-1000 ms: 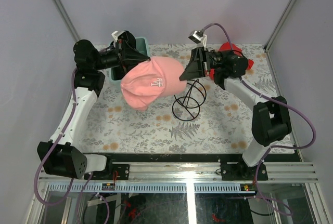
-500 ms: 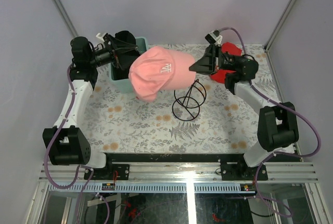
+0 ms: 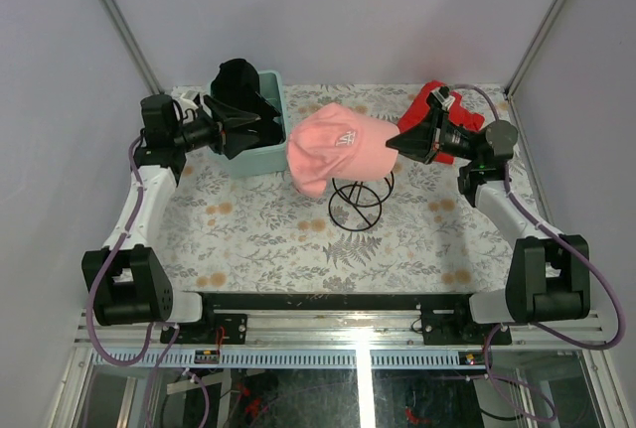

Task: Stack the hats

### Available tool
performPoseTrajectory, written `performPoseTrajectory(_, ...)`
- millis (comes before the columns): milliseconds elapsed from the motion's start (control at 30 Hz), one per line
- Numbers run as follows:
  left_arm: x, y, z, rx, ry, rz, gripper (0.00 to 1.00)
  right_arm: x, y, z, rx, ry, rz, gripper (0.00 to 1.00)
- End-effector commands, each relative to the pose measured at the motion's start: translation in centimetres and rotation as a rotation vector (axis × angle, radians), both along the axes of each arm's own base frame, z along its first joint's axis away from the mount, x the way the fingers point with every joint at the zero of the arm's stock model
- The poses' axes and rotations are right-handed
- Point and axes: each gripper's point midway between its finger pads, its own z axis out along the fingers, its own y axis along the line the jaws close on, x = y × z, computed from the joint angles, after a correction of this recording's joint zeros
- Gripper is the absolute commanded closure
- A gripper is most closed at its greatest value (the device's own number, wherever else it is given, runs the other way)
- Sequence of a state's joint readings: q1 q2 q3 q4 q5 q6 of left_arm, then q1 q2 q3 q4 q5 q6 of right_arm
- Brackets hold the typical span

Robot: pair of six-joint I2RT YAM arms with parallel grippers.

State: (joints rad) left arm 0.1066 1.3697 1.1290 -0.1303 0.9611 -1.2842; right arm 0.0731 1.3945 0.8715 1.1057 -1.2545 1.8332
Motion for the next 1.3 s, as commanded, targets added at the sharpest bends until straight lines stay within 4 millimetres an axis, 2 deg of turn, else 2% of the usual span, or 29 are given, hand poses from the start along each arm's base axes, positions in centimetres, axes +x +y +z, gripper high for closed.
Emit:
performPoseTrajectory(0, -0.7, 0.2, -0.5, 0.052, -0.035, 0.003, 0.42, 0.3, -0.9, -1.3, -0.055, -0.059, -0.068, 1.0)
performPoseTrajectory(167, -1.0, 0.1, -1.0, 0.055, -0.031, -0.01, 0.42, 2.1, -1.0, -2.3, -0.069, -0.053, -0.098, 1.0)
performPoseTrajectory(233, -1.1, 0.1, -1.1, 0.058, -0.032, -0.011, 0.42, 2.5, -1.0, -2.2, -0.064, -0.054, -0.105, 1.0)
performPoseTrajectory(400, -1.2, 0.0, -1.2, 0.067, -0.04, -0.012, 0.42, 3.5, -1.1, -3.6, -0.076, -0.041, -0.135, 1.0)
performPoseTrajectory(567, -1.2, -0.2, -1.8, 0.071, -0.026, -0.019, 0.42, 4.5, -0.8, -3.4, -0.072, -0.043, -0.107, 1.0)
performPoseTrajectory(700, -1.2, -0.2, -1.7, 0.074, -0.034, -0.02, 0.42, 3.8, -0.9, -5.2, -0.129, -0.029, -0.118, 1.0)
performPoseTrajectory(767, -1.2, -0.3, -1.8, 0.077, -0.034, -0.021, 0.42, 2.9, -1.0, -6.4, -0.159, -0.001, -0.106, 1.0)
performPoseTrajectory(833, -1.3, -0.3, -2.0, 0.078, -0.032, -0.022, 0.42, 1.8, -1.2, -6.8, -0.168, 0.002, -0.102, 1.0)
performPoseTrajectory(933, -1.3, -0.3, -2.5, 0.078, -0.02, -0.023, 0.42, 0.9, -2.0, -8.2, -0.2, 0.036, -0.121, 1.0)
performPoseTrajectory(1100, -1.3, -0.5, -2.7, 0.081, -0.018, -0.028, 0.43, 0.3, -3.5, -9.7, -0.238, 0.067, -0.147, 1.0)
performPoseTrajectory(1267, -1.5, -0.8, -3.1, 0.081, -0.009, -0.037, 0.43, -0.3, -4.1, -11.5, -0.264, 0.11, -0.155, 1.0)
